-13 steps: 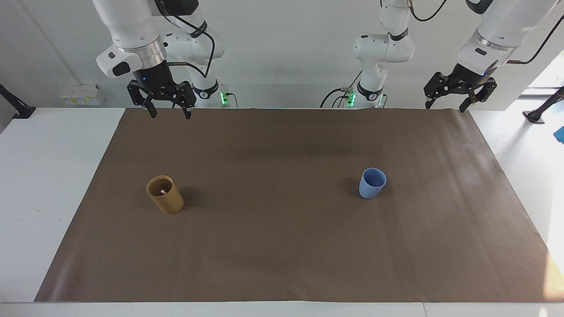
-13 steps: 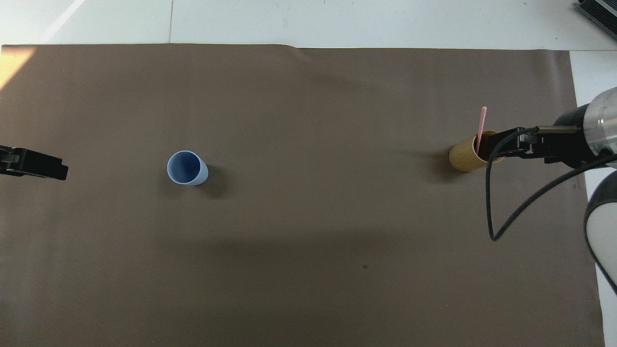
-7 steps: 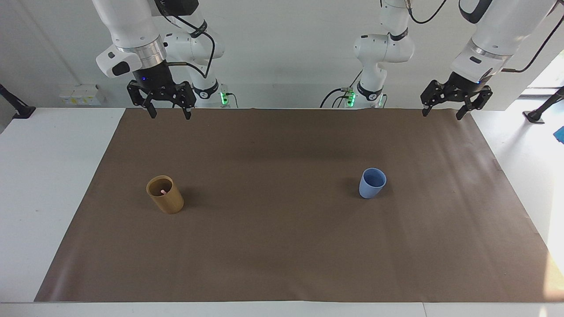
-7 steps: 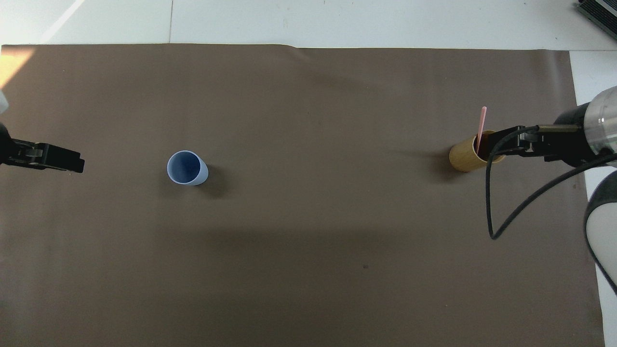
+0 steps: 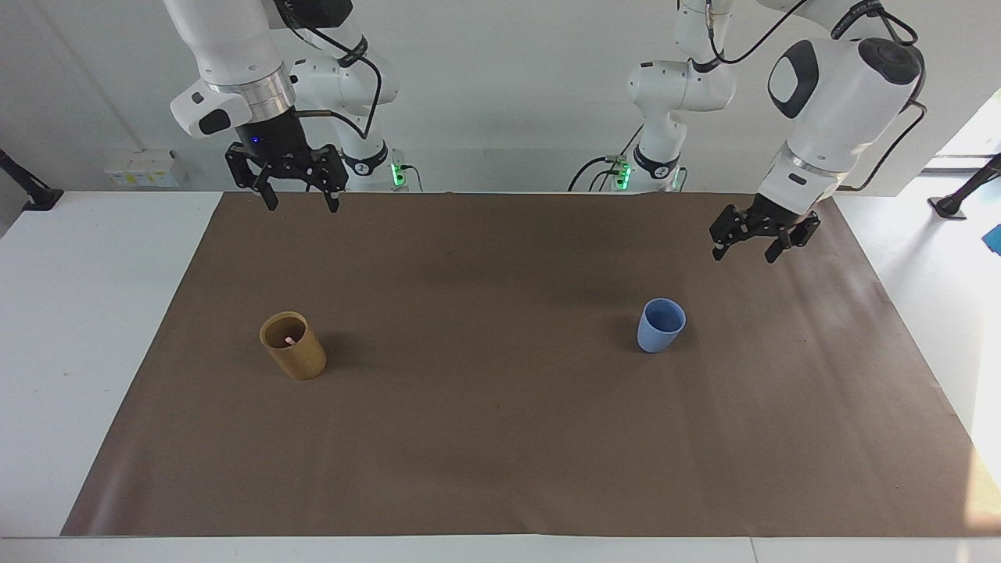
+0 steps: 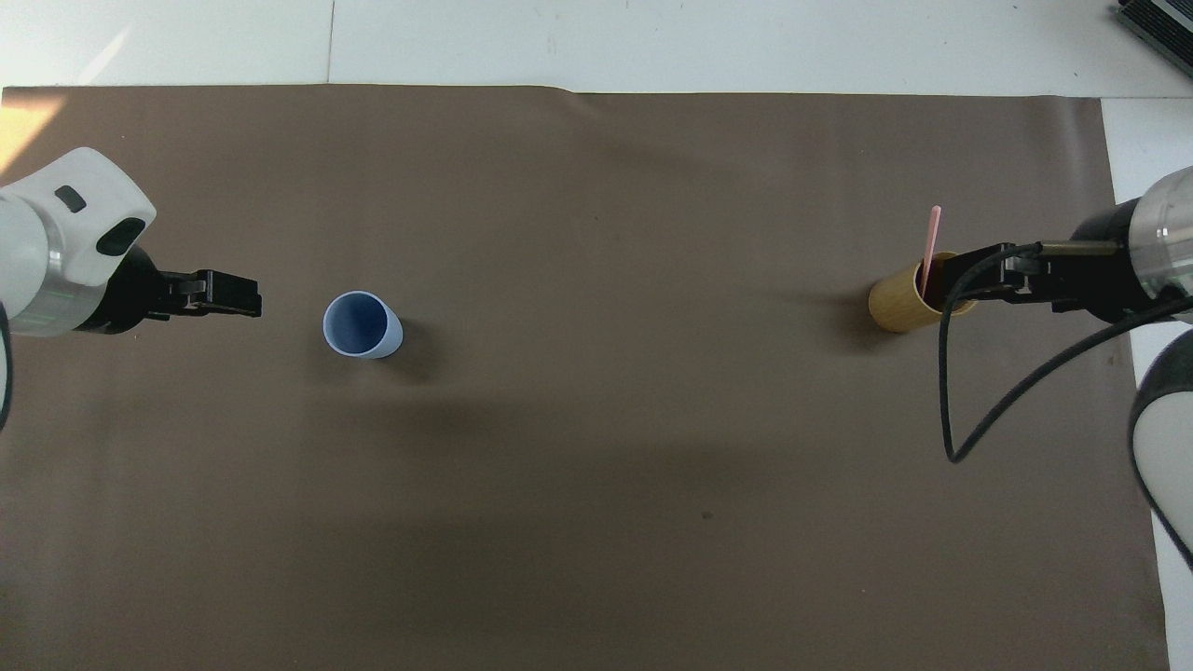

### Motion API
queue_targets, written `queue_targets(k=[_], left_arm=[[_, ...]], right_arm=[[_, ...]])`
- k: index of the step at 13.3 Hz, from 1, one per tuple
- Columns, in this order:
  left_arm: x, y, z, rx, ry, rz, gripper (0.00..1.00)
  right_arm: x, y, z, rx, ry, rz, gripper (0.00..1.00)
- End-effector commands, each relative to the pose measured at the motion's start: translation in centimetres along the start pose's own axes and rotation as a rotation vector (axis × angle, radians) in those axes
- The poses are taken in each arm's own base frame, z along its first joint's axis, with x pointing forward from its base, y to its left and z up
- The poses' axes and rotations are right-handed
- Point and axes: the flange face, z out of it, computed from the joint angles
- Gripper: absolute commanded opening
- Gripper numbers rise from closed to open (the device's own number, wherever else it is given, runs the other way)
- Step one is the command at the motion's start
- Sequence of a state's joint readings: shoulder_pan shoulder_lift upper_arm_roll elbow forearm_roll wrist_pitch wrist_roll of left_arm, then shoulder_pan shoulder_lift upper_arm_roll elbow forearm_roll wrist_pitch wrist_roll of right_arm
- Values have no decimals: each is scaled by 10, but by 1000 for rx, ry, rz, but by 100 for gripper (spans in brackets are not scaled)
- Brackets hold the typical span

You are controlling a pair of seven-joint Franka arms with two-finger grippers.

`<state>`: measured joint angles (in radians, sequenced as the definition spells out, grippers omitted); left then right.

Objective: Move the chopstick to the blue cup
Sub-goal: 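Reach the left gripper to the blue cup and grasp its rim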

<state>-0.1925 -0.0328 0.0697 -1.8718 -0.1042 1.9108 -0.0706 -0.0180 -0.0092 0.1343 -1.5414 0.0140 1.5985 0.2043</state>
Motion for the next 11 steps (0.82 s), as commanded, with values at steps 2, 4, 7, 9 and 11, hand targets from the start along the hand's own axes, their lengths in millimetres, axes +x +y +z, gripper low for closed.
queue_targets(k=[2,4,7,9,11], left_arm=[[-1,9,59,-12,23,-49,100],[0,25,103,-6,27,-47,100],[3,30,141,6,7,-48,100],[1,28,155,11,-4,-41,100],[2,29,161,12,6,-26,77]], right_arm=[[-2,2,1,8,17,-8,100],[-2,2,0,7,19,-10,100],[2,3,0,-2,42,-15,100],[5,4,3,-3,49,-14,100],[8,4,7,-2,49,-13,100]])
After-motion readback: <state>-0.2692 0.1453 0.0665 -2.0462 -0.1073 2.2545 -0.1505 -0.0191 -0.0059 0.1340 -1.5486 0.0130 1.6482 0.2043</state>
